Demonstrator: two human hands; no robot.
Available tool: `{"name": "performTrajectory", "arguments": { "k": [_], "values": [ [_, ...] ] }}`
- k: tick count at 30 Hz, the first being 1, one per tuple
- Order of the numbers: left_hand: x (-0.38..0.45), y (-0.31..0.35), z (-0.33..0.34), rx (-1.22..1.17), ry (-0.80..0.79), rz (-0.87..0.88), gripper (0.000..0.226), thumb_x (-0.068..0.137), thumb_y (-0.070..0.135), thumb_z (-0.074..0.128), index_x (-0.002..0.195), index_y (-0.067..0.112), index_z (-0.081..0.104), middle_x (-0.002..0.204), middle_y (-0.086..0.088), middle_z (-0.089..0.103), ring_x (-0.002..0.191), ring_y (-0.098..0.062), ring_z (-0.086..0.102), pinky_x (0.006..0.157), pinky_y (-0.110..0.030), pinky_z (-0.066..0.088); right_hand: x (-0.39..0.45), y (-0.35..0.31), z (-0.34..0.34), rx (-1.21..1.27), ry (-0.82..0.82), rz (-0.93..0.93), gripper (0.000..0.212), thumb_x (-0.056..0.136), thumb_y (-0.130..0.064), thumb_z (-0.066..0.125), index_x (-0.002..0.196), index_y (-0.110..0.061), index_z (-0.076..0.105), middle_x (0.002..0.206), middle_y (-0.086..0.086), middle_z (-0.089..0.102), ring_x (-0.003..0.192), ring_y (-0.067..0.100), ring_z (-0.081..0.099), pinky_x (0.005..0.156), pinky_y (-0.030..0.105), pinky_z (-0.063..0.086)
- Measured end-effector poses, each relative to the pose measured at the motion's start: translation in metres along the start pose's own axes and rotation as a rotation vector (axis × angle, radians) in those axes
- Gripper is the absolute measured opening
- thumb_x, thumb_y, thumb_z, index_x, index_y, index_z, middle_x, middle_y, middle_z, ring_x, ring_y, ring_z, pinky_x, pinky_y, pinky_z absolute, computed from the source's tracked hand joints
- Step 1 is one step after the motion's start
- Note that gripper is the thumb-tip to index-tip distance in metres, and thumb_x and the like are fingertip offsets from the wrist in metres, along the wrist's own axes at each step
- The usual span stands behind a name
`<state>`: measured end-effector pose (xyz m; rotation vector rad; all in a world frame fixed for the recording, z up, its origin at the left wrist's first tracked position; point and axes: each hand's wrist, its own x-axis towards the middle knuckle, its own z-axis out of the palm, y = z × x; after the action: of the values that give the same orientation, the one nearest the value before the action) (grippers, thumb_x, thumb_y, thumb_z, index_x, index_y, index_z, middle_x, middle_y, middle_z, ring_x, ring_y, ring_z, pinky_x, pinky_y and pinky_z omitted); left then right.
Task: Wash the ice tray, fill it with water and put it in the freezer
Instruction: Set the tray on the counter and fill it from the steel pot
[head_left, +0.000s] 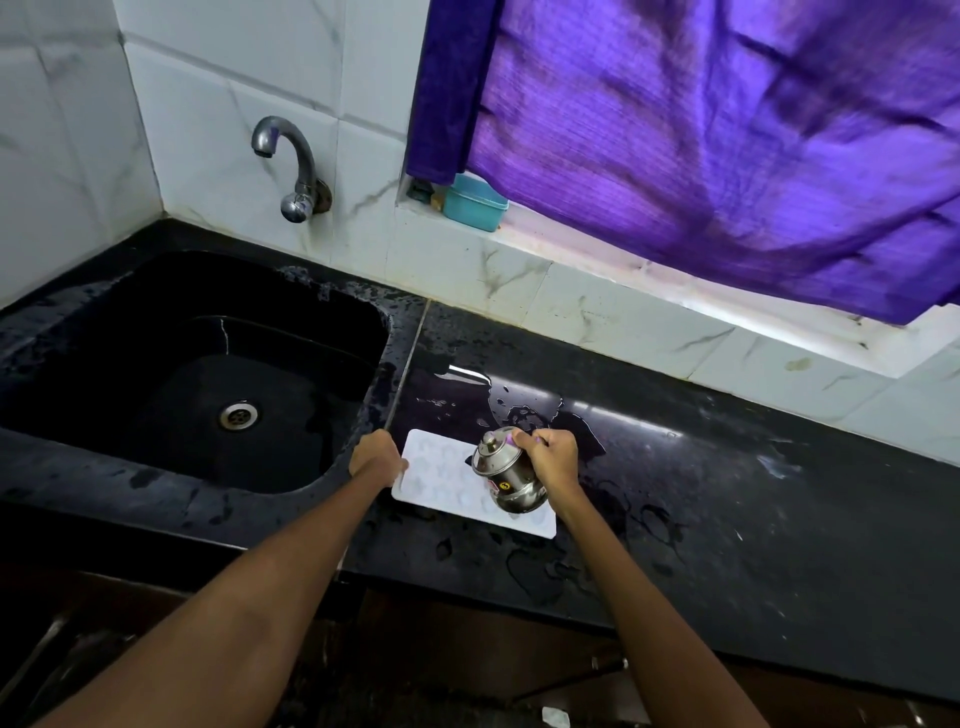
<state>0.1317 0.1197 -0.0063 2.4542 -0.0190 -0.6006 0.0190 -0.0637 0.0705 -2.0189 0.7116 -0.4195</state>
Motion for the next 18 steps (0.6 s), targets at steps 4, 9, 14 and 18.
{"name": "performTrajectory", "arguments": {
  "k": [4,9,14,18],
  "values": [
    [0.002,-0.001,0.001,-0.009,-0.004,0.002,0.039,0.082,0.022,0.073,0.113,0.002,0.065,0.123,-0.018,0.063,0.113,-0.032,0.062,0.092,-0.041,0.054,0.003,-0.006,-0.001,-0.008,-0.006,-0.020,0.057,0.077,-0.014,0.072,0.045,-0.019,0.025,0.047,-0.004,0.022,0.046,0.009,0.020,0.047,0.026,0.018],
    [0.002,-0.001,0.002,-0.008,0.004,0.000,0.038,0.082,0.023,0.072,0.114,0.003,0.065,0.124,-0.017,0.062,0.115,-0.032,0.061,0.093,-0.040,0.053,0.006,-0.009,-0.002,-0.004,-0.006,-0.038,0.056,0.076,-0.014,0.072,0.045,-0.020,0.025,0.048,-0.003,0.021,0.047,0.010,0.020,0.048,0.026,0.018],
    [0.004,-0.003,0.003,-0.008,0.003,0.004,0.037,0.082,0.022,0.072,0.112,0.002,0.066,0.120,-0.017,0.065,0.111,-0.032,0.063,0.091,-0.041,0.054,0.003,-0.004,0.001,0.034,0.003,-0.007,0.056,0.076,-0.012,0.071,0.044,-0.019,0.025,0.047,-0.003,0.023,0.047,0.011,0.021,0.048,0.026,0.019],
    [0.004,-0.002,0.002,-0.009,0.006,0.000,0.038,0.082,0.021,0.072,0.115,0.002,0.065,0.122,-0.016,0.064,0.113,-0.032,0.062,0.092,-0.040,0.054,0.001,0.006,0.005,0.080,0.024,0.074,0.053,0.075,-0.010,0.070,0.044,-0.017,0.028,0.048,0.000,0.025,0.048,0.012,0.024,0.050,0.026,0.021]
  ]
}}
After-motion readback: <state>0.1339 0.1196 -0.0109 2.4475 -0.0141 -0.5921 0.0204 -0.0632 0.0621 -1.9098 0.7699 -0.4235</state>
